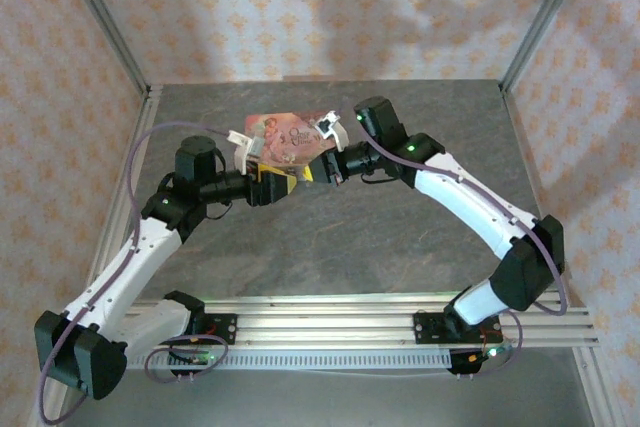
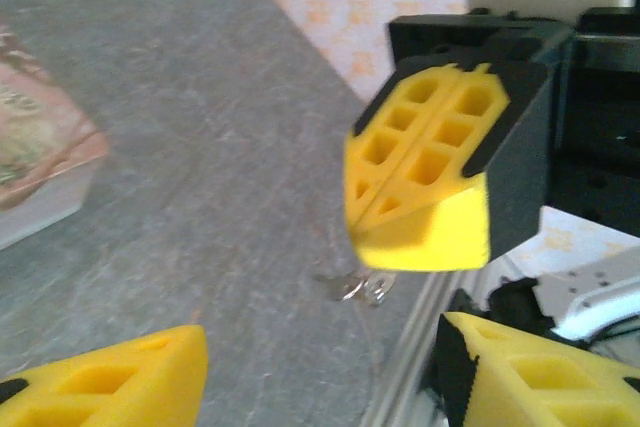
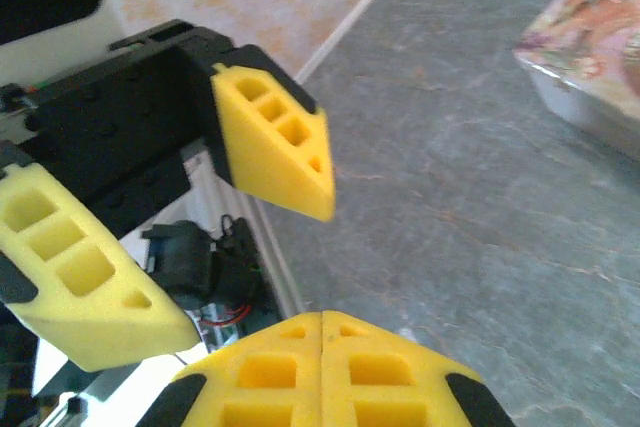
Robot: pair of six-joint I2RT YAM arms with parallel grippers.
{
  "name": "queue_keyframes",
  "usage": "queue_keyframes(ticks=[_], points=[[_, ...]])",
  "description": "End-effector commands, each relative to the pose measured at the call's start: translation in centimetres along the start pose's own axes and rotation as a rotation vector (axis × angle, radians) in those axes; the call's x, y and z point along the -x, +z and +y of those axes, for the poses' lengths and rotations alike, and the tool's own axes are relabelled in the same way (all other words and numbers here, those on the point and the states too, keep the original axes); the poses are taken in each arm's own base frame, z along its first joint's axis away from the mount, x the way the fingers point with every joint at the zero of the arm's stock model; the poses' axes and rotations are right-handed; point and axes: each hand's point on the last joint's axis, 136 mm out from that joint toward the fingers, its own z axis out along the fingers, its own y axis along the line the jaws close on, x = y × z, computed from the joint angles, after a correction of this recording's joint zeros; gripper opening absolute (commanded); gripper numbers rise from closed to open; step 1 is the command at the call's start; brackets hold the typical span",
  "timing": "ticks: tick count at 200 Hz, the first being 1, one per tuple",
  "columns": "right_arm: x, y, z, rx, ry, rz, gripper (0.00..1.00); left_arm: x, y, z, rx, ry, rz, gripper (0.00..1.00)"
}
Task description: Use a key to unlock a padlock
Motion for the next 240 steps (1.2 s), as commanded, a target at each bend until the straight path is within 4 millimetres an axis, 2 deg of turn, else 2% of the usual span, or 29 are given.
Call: queue_keyframes(ticks=[1, 32, 56, 110, 141, 160, 193, 240], points=[[0.7, -0.6, 3.4, 0.146, -0.049, 0.008, 0.0, 1.5, -0.2, -2.7, -0.152, 0.023, -0.043, 0.62], [1.7, -1.1, 4.5, 0.179, -0.056, -0.034, 0.0, 2.3, 0.0, -3.7, -0.223, 0.009, -0.056, 0.58], [2.8, -1.2, 4.4, 0.166, -0.048, -0.086, 0.0, 2.3, -0.2, -3.8, -0.228, 0.011, -0.064, 0.53], [4.8, -1.0, 4.4, 0.176, -0.04, -0.168, 0.0, 2.3, 0.0, -3.5, -0.232, -0.007, -0.08, 0.5], [5.0, -0.9, 4.3, 0.176, -0.039, -0.168, 0.0, 2.5, 0.0, -3.6, -0.237, -0.006, -0.08, 0.34], [4.8, -0.9, 4.2, 0.171, -0.039, -0.164, 0.0, 2.3, 0.1, -3.4, -0.229, -0.006, -0.073, 0.31], [4.4, -0.8, 4.0, 0.161, -0.041, -0.153, 0.0, 2.1, 0.1, -3.1, -0.212, -0.01, -0.075, 0.29], [4.1, -0.9, 3.9, 0.151, -0.046, -0.145, 0.0, 2.5, -0.2, -2.7, -0.201, -0.023, -0.099, 0.45]])
